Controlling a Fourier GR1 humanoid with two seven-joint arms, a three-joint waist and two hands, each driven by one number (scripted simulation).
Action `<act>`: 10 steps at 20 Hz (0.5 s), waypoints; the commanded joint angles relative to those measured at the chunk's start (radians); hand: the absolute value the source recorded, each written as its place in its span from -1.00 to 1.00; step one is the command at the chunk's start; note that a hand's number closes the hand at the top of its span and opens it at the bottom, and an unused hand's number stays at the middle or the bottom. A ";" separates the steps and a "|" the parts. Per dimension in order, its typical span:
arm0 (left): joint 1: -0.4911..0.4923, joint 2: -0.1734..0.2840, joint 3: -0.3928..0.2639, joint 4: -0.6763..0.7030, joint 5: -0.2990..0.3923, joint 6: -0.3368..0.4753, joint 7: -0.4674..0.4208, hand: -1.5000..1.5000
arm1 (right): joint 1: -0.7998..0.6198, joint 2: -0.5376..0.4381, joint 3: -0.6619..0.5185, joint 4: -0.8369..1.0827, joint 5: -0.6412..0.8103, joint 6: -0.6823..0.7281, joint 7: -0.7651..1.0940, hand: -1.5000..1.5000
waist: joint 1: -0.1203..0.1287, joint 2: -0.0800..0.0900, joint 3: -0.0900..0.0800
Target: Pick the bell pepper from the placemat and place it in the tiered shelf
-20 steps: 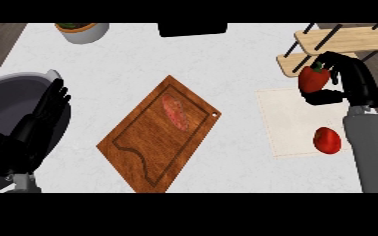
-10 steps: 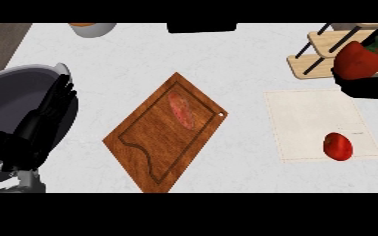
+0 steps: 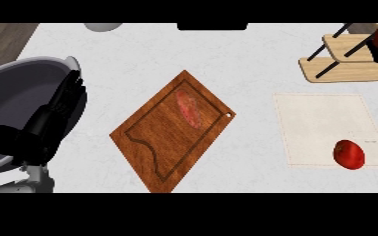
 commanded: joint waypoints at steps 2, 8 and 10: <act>0.002 -0.002 0.005 0.008 0.011 -0.007 -0.007 0.00 | -0.121 0.162 -0.161 0.041 -0.286 -0.091 0.047 1.00 | 0.008 -0.003 0.003; -0.009 -0.024 -0.014 0.034 -0.015 0.000 -0.024 0.00 | -0.253 0.037 -0.227 0.251 -0.394 -0.111 0.003 1.00 | 0.009 0.004 0.000; -0.013 0.002 0.011 0.008 -0.007 0.002 -0.019 0.00 | -0.077 -0.224 0.003 0.130 0.059 0.043 -0.062 1.00 | -0.006 0.030 -0.016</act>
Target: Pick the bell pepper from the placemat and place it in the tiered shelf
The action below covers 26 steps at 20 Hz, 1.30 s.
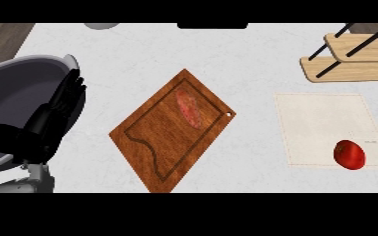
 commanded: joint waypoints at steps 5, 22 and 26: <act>-0.019 -0.024 -0.032 0.009 -0.008 -0.003 -0.012 0.00 | 0.039 -0.327 0.219 0.109 0.448 0.027 -0.176 1.00 | 0.042 0.010 0.004; -0.037 0.007 0.015 0.047 0.002 -0.029 -0.011 0.00 | -0.323 -0.364 0.243 0.896 0.470 -0.164 -0.726 1.00 | 0.034 0.000 0.007; -0.058 0.015 0.032 0.039 0.018 -0.031 0.013 0.00 | -0.282 -0.388 0.321 0.911 0.507 -0.055 -0.822 1.00 | 0.022 -0.004 0.007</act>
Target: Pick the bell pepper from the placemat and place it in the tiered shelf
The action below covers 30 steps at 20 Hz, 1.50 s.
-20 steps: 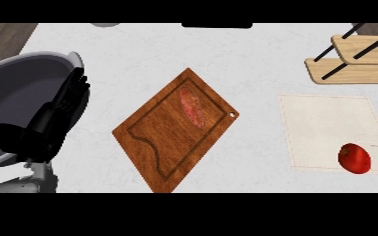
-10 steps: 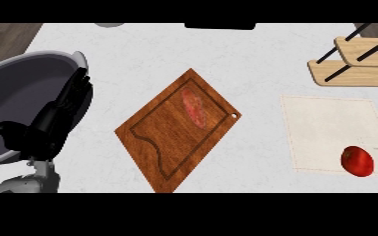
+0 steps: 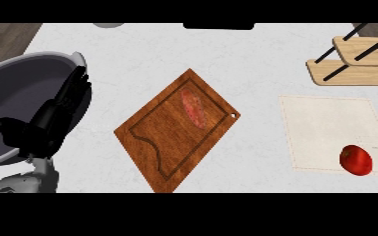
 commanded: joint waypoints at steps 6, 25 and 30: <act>-0.012 -0.002 0.006 -0.032 -0.003 0.010 0.042 0.00 | -0.016 -0.034 0.092 0.194 0.083 0.094 -0.172 1.00 | -0.008 -0.004 0.000; -0.030 -0.003 0.004 -0.024 0.013 -0.015 0.057 0.00 | -0.051 -0.172 0.154 0.446 0.354 -0.131 0.179 -1.00 | 0.007 0.004 0.001; 0.044 -0.018 -0.003 -0.059 -0.002 -0.009 0.024 0.00 | -0.088 -0.185 0.071 0.449 0.280 -0.186 0.118 -1.00 | 0.002 -0.002 0.001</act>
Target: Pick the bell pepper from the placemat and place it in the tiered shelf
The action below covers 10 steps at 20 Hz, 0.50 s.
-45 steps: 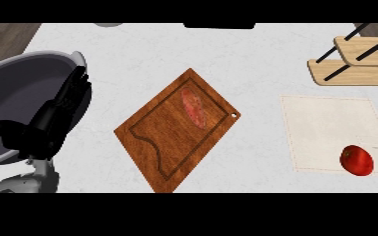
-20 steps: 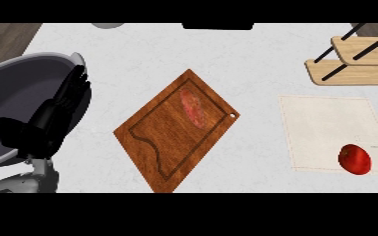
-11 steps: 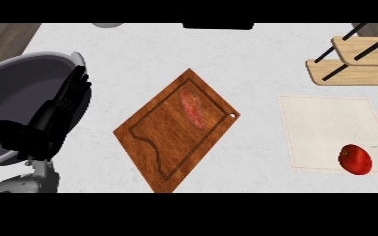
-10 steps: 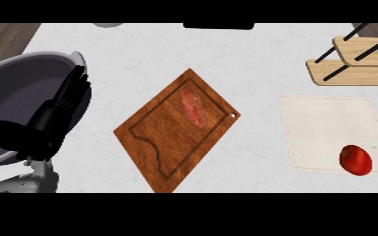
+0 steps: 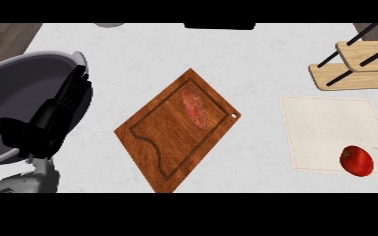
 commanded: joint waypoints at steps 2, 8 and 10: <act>0.048 -0.034 -0.049 -0.044 -0.033 0.015 0.000 0.00 | -0.084 -0.019 -0.105 0.026 -0.086 -0.013 0.022 -1.00 | 0.006 0.000 0.003; 0.033 -0.012 -0.010 0.018 -0.031 0.008 -0.037 0.00 | -0.180 -0.042 -0.227 -0.024 -0.222 0.050 0.036 -1.00 | -0.021 -0.008 0.001; 0.036 0.000 0.003 -0.046 -0.006 0.005 0.018 0.00 | -0.212 -0.096 -0.264 -0.013 -0.254 0.107 0.086 -1.00 | -0.019 -0.012 0.001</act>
